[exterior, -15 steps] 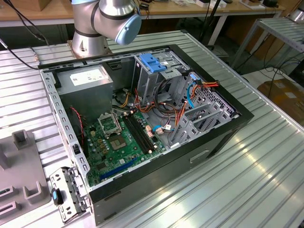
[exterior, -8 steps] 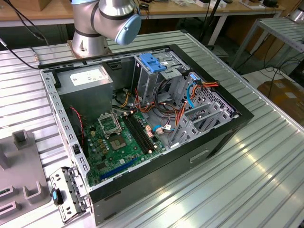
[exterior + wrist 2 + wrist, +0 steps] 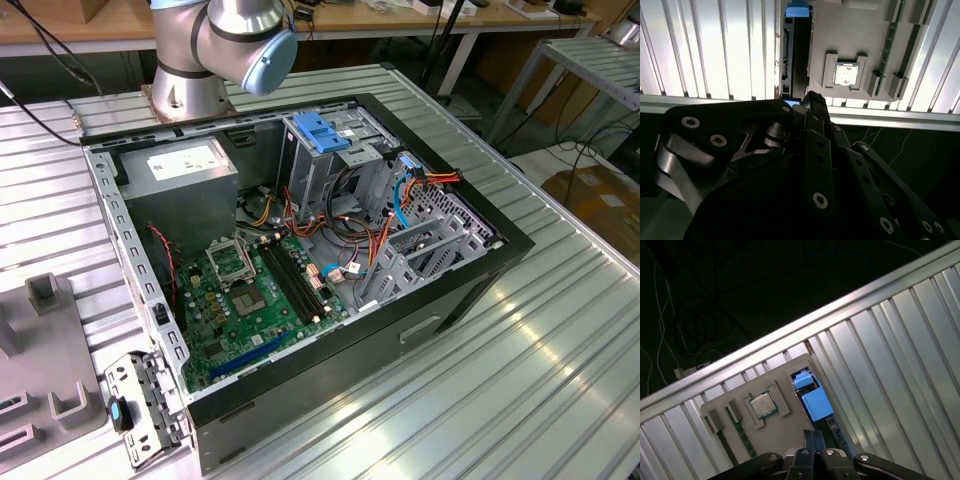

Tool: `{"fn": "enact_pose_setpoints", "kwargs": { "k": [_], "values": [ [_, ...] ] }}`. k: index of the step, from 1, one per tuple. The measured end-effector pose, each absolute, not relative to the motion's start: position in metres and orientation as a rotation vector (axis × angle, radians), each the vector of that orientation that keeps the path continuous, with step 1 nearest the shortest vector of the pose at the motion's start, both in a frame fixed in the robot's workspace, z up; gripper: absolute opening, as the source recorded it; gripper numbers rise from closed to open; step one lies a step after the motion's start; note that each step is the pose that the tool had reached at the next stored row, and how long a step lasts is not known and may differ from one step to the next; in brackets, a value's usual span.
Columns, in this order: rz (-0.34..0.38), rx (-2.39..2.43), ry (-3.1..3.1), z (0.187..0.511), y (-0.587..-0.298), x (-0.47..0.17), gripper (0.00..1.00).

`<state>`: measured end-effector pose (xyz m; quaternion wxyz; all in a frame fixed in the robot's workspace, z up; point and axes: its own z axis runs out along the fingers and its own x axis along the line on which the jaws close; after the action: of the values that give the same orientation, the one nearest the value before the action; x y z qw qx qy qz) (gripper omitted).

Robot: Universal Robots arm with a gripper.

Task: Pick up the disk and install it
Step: 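Pick up the disk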

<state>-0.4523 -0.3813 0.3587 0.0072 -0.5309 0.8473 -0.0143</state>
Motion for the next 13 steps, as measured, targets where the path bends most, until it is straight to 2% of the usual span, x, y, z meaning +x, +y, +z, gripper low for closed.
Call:
{"fn": "enact_pose_setpoints", "kwargs": {
  "k": [13],
  "values": [
    [-0.042, -1.918, 2.466, 0.3565, -0.3814, -0.454, 0.11]
  ]
}}
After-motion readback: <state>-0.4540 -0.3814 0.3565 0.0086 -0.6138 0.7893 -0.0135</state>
